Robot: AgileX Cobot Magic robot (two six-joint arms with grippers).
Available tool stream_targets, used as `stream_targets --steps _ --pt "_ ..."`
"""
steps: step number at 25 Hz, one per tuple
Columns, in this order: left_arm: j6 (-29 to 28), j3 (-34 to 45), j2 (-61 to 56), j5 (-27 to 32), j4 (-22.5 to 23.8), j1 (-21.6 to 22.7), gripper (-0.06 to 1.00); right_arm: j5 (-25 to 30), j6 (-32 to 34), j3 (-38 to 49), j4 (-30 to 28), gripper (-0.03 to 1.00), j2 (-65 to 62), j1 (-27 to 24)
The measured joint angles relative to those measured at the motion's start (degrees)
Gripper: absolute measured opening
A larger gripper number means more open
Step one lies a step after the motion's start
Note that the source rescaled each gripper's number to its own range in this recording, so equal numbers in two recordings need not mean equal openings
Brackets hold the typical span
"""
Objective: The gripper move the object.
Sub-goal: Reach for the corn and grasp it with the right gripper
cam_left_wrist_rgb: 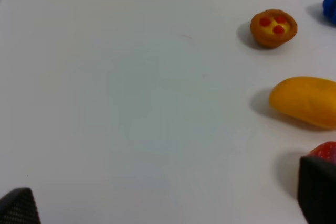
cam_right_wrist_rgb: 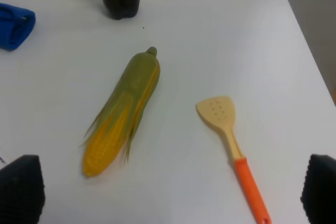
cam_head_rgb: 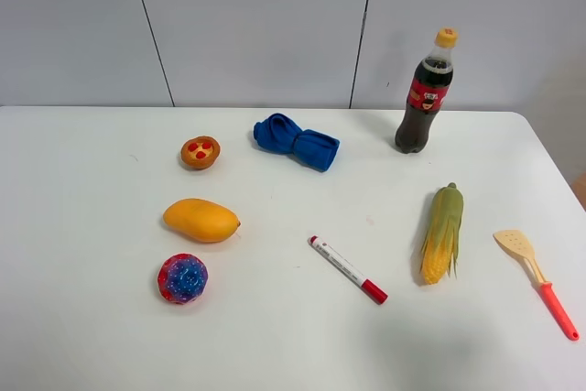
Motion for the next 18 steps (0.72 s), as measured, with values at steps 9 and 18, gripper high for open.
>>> stream_targets --steps 9,18 --pt "0.00 0.00 0.00 0.00 0.00 0.00 1.00 -2.94 7.93 -9.03 2.23 1.00 27.94 0.00" --pt "0.00 0.00 0.00 0.00 0.00 0.00 1.00 -16.69 11.33 -10.32 1.62 1.00 55.37 0.00"
